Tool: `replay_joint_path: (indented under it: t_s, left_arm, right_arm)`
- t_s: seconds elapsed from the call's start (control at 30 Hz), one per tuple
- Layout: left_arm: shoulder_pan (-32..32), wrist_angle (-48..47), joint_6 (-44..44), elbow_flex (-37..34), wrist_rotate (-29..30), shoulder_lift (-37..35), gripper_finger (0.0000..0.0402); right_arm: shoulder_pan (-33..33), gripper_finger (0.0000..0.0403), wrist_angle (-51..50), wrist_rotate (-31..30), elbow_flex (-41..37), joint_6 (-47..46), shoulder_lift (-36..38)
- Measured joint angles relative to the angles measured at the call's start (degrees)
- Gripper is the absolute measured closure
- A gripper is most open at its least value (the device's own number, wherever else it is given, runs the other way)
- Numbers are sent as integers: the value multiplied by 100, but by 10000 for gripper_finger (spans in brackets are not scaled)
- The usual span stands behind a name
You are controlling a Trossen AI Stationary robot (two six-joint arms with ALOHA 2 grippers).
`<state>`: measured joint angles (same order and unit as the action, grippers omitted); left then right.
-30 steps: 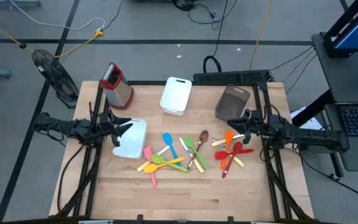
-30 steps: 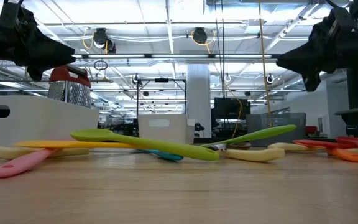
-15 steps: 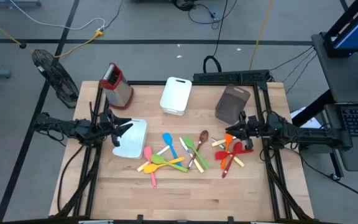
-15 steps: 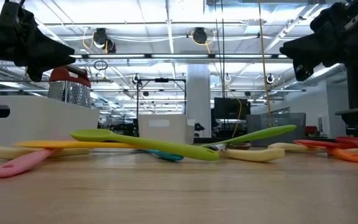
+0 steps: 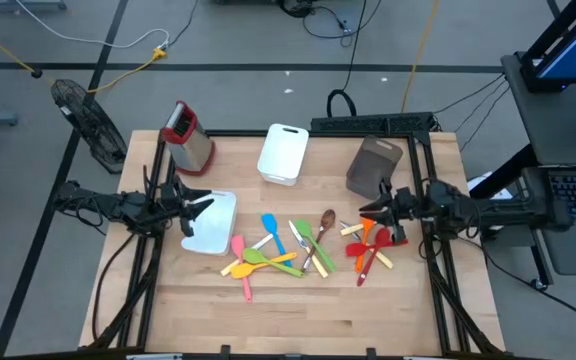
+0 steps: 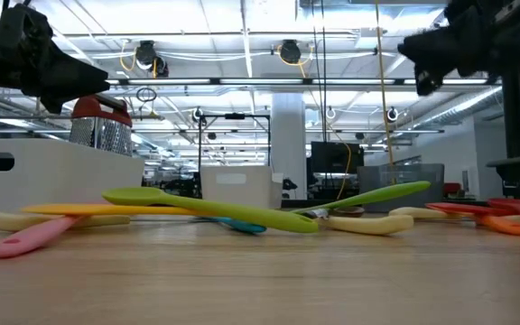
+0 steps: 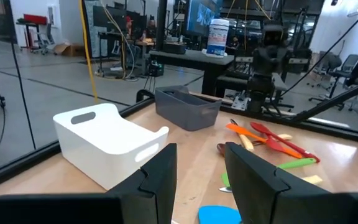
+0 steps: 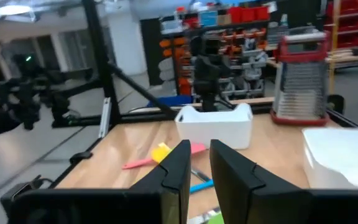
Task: Pick & Place Kitchen Items
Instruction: Put the green spatula into the black bin
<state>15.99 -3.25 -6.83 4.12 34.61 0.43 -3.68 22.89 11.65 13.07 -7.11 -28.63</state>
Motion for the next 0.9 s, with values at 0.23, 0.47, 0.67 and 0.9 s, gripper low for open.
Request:
replay_joint_path:
  t_s: [0.23,0.47,0.67,0.9]
  left_arm:
    - [0,-11,74,1,0,0,261]
    - [0,-284,72,0,0,0,261]
    - [0,-431,70,2,0,0,261]
    - [0,-435,70,2,0,-1,261]
  right_arm:
    - [972,348,-1954,-1241,1557,648,-1498]
    - [1762,320,-3778,-2083,3019,394,-3522]
    - [2022,267,-4463,-2082,3876,-15,-4725]
    - [2068,202,-5048,-2139,4566,-323,-5532]
